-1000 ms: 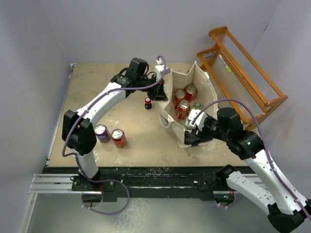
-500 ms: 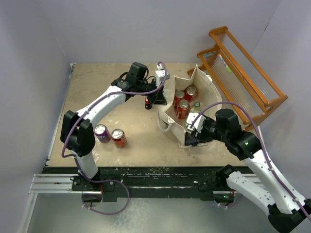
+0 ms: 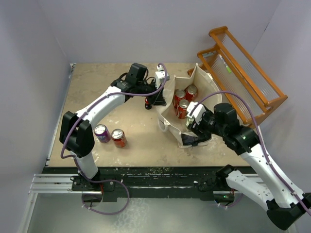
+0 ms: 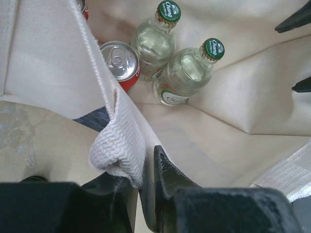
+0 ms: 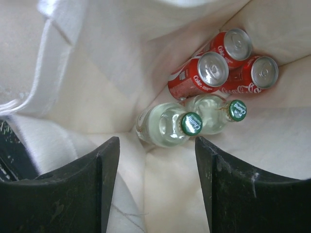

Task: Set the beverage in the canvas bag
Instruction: Adjust the canvas bag at the center of the board, then adjust the drink in the canvas bag.

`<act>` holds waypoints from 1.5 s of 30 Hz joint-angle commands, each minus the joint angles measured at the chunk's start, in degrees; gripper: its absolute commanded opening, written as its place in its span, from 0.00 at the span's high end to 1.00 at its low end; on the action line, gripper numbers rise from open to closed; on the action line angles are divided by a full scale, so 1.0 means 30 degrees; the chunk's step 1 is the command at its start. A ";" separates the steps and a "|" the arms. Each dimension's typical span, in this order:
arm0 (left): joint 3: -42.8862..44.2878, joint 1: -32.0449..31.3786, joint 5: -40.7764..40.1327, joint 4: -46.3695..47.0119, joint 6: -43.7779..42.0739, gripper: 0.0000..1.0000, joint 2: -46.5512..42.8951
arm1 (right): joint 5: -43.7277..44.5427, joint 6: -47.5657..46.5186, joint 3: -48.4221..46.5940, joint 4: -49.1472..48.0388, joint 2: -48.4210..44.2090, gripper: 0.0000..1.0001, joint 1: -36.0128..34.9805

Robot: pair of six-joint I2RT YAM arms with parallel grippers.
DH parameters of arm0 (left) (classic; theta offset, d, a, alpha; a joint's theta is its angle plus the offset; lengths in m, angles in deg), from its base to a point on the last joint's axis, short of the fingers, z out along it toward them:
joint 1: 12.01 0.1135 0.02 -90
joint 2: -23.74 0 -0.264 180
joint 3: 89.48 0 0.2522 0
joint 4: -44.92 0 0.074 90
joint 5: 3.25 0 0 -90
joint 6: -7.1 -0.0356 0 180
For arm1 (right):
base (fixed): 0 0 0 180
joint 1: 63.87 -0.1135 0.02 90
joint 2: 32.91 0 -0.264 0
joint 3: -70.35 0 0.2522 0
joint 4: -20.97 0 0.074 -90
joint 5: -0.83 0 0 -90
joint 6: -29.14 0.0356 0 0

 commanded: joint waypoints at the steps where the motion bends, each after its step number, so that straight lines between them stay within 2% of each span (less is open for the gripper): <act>1: 0.0655 -0.0139 0.0137 0.0296 0.0036 0.76 -0.0674 | 0.1350 0.1972 -0.1215 -0.1051 0.0558 0.33 0.0060; 5: 0.1025 -0.0112 0.0060 0.0486 0.0516 0.57 -0.0627 | 0.2083 0.2214 -0.1401 -0.1516 0.0758 0.27 0.0045; 10: 0.1180 -0.0070 -0.0378 0.0585 0.0914 0.32 -0.0852 | 0.2514 0.2304 -0.2431 -0.2271 0.0935 0.25 0.0045; 19: 0.1713 0.0998 -0.0275 0.0906 0.2296 0.00 -0.1544 | 0.2873 0.3229 -0.3854 -0.3769 0.2154 0.24 0.0052; 27: 0.1595 0.2539 0.0226 0.1141 0.3383 0.01 -0.2369 | 0.3338 0.4630 -0.4034 -0.2641 0.3991 0.24 0.0114; 34: 0.0665 0.2966 -0.0197 0.1345 0.3725 0.01 -0.2916 | 0.3027 0.5427 -0.4390 -0.1060 0.5859 0.26 0.1614; 38: 0.0506 0.2962 -0.0379 0.1374 0.3680 0.01 -0.3042 | 0.1516 0.5351 -0.5040 -0.0112 0.7281 0.27 0.3452; 45: 0.0620 0.2995 -0.0781 0.1442 0.3547 0.01 -0.2907 | -0.0728 0.4554 -0.4998 0.0402 0.8135 0.27 0.3590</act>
